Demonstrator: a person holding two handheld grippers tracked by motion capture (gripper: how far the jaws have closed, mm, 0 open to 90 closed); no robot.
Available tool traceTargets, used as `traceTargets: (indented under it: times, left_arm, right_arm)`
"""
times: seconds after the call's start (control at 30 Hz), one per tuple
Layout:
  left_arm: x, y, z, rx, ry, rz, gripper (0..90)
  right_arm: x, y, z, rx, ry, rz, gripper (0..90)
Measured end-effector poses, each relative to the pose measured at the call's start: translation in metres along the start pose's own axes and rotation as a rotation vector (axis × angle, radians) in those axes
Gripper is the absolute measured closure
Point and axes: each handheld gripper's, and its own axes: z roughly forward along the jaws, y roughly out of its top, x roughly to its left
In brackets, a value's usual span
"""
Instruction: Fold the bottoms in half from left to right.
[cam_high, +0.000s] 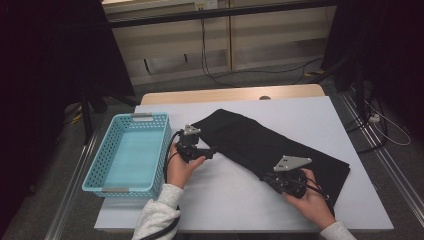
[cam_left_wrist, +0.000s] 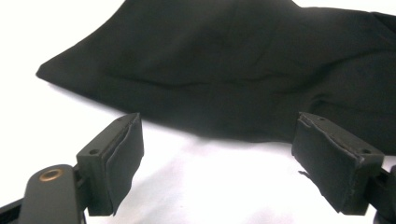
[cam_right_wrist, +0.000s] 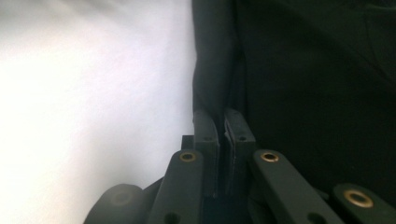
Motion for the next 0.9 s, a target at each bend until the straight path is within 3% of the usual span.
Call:
traceTargets:
  times: [0.43,0.47,0.5,0.57,0.63,0.7,0.73,0.8,0.9]
  left_arm:
    - [0.016,0.005,0.007,0.002,0.075,-0.077,15.0]
    - [0.017,0.005,0.008,-0.001,0.075,-0.074,15.0]
    - [0.018,0.005,0.01,0.005,0.071,-0.072,15.0]
    - [0.017,0.004,0.013,0.009,0.063,-0.077,15.0]
    - [0.016,0.004,0.015,0.026,0.055,-0.054,15.1]
    - [0.014,0.003,0.016,0.024,0.053,-0.046,15.2]
    - [0.014,0.003,0.015,0.024,0.045,-0.044,15.2]
    - [0.012,0.004,0.014,0.019,0.045,-0.044,15.2]
    - [0.011,0.005,0.012,0.01,0.039,-0.024,15.2]
  right_arm:
    - [0.014,-0.011,-0.013,0.026,0.057,-0.079,85.1]
    - [0.013,-0.012,-0.012,0.02,0.052,-0.078,80.3]
    - [0.013,-0.012,-0.011,0.026,0.062,-0.067,71.8]
    - [0.012,-0.012,-0.012,0.018,0.032,-0.06,51.4]
    - [0.007,-0.011,-0.015,0.007,0.062,-0.046,52.2]
    - [-0.001,-0.011,-0.019,-0.015,0.061,-0.005,41.5]
    - [-0.005,-0.011,-0.022,-0.025,0.067,0.011,43.0]
    - [-0.015,-0.011,-0.029,-0.062,0.084,0.056,37.0]
    - [-0.031,-0.011,-0.04,-0.082,0.027,0.082,37.8]
